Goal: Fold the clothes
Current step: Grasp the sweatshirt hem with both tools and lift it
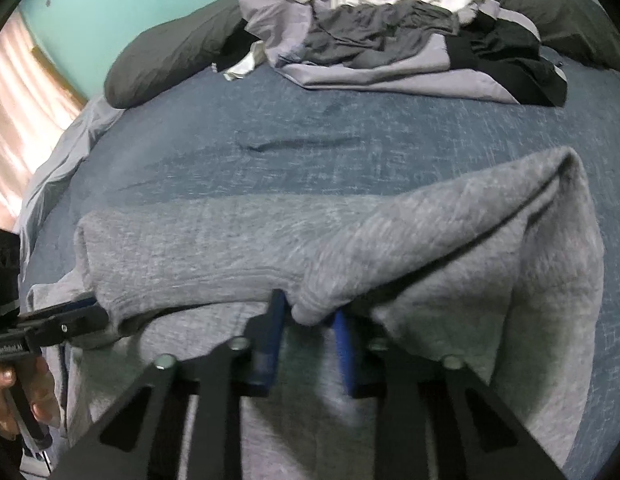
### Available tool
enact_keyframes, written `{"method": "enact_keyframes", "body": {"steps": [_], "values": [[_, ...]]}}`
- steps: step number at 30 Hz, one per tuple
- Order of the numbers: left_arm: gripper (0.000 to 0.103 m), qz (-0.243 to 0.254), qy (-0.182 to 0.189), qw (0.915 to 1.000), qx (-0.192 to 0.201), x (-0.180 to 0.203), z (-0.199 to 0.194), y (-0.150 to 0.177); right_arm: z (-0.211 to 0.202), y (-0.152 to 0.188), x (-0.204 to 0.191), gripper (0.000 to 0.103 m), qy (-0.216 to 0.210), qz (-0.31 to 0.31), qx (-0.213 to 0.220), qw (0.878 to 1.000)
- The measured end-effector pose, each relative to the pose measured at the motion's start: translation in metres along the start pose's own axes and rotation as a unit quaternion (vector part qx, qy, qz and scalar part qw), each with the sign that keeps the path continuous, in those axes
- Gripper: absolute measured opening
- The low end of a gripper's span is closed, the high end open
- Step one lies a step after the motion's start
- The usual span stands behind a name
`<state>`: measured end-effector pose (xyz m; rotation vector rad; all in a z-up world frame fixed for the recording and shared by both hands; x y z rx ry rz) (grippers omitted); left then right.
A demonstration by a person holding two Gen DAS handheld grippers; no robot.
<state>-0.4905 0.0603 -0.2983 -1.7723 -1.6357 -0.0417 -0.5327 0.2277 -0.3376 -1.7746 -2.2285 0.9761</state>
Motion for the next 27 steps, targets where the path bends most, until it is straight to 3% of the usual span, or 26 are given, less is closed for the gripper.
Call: {"method": "enact_keyframes", "body": {"steps": [2,7,9,10,11,16,27], "values": [[0.061,0.004,-0.002,1.0000,-0.002,0.000,0.002,-0.002,-0.003,-0.003,-0.001,0.010,-0.002,-0.006,0.006,1.000],[0.057,-0.012,0.001,0.9999,-0.010,-0.010,0.015,-0.008,-0.012,-0.015,-0.007,0.008,-0.020,-0.002,0.027,0.999],[0.041,-0.013,-0.005,0.9999,-0.006,-0.014,0.017,-0.015,-0.017,-0.020,-0.011,0.008,-0.027,-0.006,0.034,0.999],[0.024,-0.012,-0.013,0.9998,-0.003,-0.018,0.018,-0.019,-0.020,-0.022,-0.012,0.008,-0.030,-0.009,0.038,0.999],[0.016,-0.009,-0.020,0.9998,-0.001,-0.021,0.018,-0.024,-0.023,-0.024,-0.013,0.007,-0.032,-0.010,0.040,0.999],[0.010,0.012,-0.026,0.9995,0.008,-0.022,0.016,-0.049,-0.031,-0.041,-0.016,0.004,-0.048,-0.010,0.058,0.997],[0.009,0.022,-0.034,0.9990,0.021,-0.036,0.022,-0.120,-0.024,-0.094,-0.002,0.002,-0.037,-0.006,0.080,0.996]]}}
Point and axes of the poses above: each gripper's, at about its wrist camera, not at the fingertips, and z roughly the way its jaws point, x to its right, y to its underside, the point moved 9 cm from there along z, roughly the way its jaws point, and after that the axes turned 3 degrees about x, right-handed, at the moved point
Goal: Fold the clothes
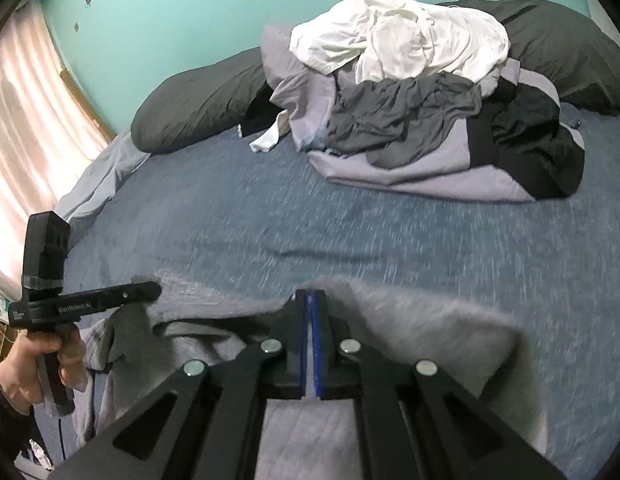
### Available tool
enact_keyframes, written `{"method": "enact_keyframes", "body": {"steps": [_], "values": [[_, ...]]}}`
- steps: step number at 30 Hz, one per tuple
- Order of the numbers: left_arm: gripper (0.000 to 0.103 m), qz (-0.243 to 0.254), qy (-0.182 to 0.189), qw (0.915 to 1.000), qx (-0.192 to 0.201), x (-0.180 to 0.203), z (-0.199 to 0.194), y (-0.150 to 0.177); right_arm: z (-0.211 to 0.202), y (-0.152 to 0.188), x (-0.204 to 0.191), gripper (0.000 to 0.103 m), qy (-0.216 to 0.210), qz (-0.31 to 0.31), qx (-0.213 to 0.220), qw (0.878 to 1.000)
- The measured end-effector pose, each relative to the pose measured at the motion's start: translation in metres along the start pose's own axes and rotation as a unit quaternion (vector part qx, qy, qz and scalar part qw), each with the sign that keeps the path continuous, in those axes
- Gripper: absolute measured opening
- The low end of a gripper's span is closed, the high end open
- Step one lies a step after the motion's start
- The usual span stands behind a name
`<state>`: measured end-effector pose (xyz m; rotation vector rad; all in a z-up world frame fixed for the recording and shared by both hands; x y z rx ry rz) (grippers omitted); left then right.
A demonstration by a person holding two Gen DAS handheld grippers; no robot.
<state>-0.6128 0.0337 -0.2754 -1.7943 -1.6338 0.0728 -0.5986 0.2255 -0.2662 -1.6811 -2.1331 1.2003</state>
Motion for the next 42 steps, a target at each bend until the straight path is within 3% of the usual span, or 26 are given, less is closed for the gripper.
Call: {"method": "enact_keyframes", "body": {"steps": [4,9,12,14,17,19,23,27,31,36,42], "values": [[0.009,-0.014,0.002,0.9998,-0.012,-0.007,0.017,-0.018,0.014,-0.018,0.014,0.001,0.009,0.008,0.001,1.000],[0.011,-0.026,0.006,0.9991,-0.032,-0.009,0.030,-0.022,0.026,-0.018,0.012,0.002,0.010,-0.030,-0.021,0.999],[0.025,-0.034,0.016,0.9990,-0.025,-0.010,0.019,-0.023,0.021,-0.008,0.009,0.003,0.021,-0.089,-0.031,0.995],[0.047,-0.032,0.018,0.9992,-0.017,-0.009,0.009,-0.024,0.014,-0.004,0.014,0.011,0.025,-0.109,-0.027,0.993],[0.049,-0.002,0.018,0.9998,-0.007,-0.002,-0.004,-0.025,0.007,0.002,0.020,0.034,0.015,-0.112,-0.027,0.993],[0.049,0.018,0.010,0.9998,-0.006,0.002,-0.010,-0.025,0.004,0.005,0.019,0.041,0.005,-0.115,-0.030,0.993],[0.050,0.049,0.016,0.9985,-0.017,0.008,-0.014,-0.018,0.007,0.015,0.012,0.045,0.007,-0.153,-0.052,0.987],[0.052,0.098,-0.012,0.9948,-0.027,0.006,-0.012,-0.012,0.013,0.023,0.008,0.048,0.016,-0.196,-0.074,0.978],[0.052,0.096,-0.028,0.9947,-0.025,-0.009,-0.012,-0.013,0.019,0.026,0.012,0.046,0.035,-0.233,-0.082,0.968],[0.052,0.101,-0.056,0.9932,-0.014,-0.028,-0.010,-0.020,0.026,0.024,0.021,0.007,0.050,-0.248,-0.086,0.964],[0.053,0.128,-0.076,0.9886,-0.018,-0.040,0.000,-0.025,0.021,0.005,0.031,0.003,0.057,-0.217,-0.054,0.973]]}}
Point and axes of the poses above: each gripper's, at about its wrist camera, not at the fingertips, and z roughly the way its jaws point, x to its right, y to its underside, the point moved 9 cm from there along z, roughly the way its jaws point, and after that the axes turned 3 degrees about x, right-handed, at the moved point
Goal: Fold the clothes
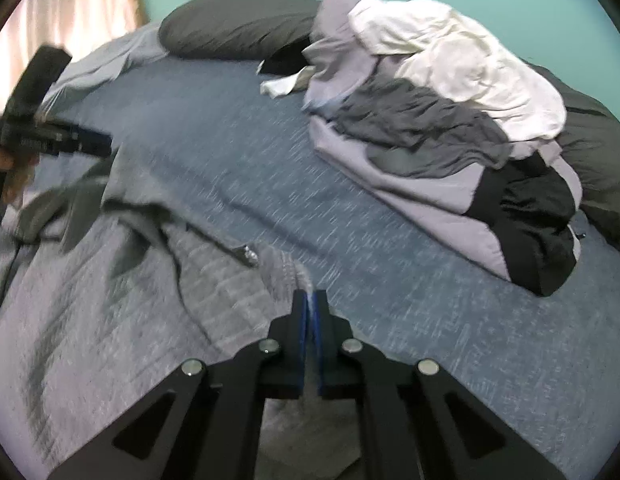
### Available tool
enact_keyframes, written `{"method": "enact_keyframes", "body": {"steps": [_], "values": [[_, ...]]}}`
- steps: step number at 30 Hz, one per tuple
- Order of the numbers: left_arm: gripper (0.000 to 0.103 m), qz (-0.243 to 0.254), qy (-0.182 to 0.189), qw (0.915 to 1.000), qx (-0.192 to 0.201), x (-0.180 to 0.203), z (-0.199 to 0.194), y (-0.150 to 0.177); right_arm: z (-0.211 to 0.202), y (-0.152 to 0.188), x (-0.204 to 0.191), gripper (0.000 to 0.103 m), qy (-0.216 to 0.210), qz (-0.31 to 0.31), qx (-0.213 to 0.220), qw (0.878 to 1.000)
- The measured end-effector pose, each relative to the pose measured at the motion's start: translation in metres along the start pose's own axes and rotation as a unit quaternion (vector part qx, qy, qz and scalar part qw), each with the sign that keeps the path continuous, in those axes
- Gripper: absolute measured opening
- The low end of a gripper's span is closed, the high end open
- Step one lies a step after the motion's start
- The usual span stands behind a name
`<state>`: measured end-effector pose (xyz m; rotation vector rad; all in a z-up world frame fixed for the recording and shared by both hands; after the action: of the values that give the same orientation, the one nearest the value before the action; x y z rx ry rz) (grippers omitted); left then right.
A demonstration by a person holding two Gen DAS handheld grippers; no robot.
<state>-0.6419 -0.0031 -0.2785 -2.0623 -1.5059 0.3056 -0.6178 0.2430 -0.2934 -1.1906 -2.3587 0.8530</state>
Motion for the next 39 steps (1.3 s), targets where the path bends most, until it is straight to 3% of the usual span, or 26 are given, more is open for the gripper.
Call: {"method": "enact_keyframes", "body": {"steps": [3,4,5,7,15,24,28,31,35,37,39], "values": [[0.052,0.016,0.004,0.9998,-0.009,0.001,0.011,0.002,-0.004,-0.007,0.007,0.003,0.004,0.016,0.013,1.000],[0.044,0.018,0.007,0.9997,-0.012,0.001,0.014,0.003,-0.005,-0.008,0.008,0.003,0.005,0.019,0.015,1.000],[0.021,0.019,0.010,0.9997,-0.014,0.002,0.017,0.004,-0.005,-0.009,0.009,0.003,0.006,0.020,0.016,1.000],[0.004,0.018,0.016,0.9996,-0.015,0.004,0.020,0.004,-0.006,-0.011,0.012,0.003,0.013,0.023,0.019,0.999],[0.003,-0.035,0.050,0.9981,0.013,-0.007,0.014,-0.022,-0.007,-0.017,0.037,0.002,0.037,0.068,0.031,0.996],[0.003,-0.067,0.046,0.9966,-0.014,-0.014,0.045,-0.045,0.014,-0.020,0.057,0.002,0.069,0.112,0.024,0.991],[0.006,-0.102,0.042,0.9923,-0.055,-0.025,0.066,-0.032,0.027,-0.027,0.058,0.002,0.073,0.127,0.022,0.989],[0.014,-0.117,0.038,0.9908,-0.057,-0.031,0.068,-0.022,0.045,-0.017,0.052,0.002,0.059,0.147,-0.007,0.987],[0.038,-0.144,0.047,0.9880,-0.031,-0.042,0.051,-0.023,0.051,-0.005,0.052,0.004,0.051,0.182,-0.013,0.982],[0.040,-0.148,0.047,0.9877,-0.016,-0.048,0.039,-0.026,0.044,-0.002,0.058,0.007,0.041,0.203,-0.003,0.978],[0.040,-0.142,0.041,0.9890,-0.007,-0.053,0.023,-0.029,0.035,-0.001,0.063,0.017,0.045,0.210,0.006,0.977]]}}
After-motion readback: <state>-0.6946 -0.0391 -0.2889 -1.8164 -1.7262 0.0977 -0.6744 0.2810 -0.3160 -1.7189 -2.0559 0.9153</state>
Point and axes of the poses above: each gripper's, at about its wrist camera, not at the fingertips, and z roughly the way its jaws point, x to its right, y to its underside, the point moved 9 cm from there along z, roughly the way its jaws point, and after that the axes turned 3 degrees about x, right-handed, at the moved point
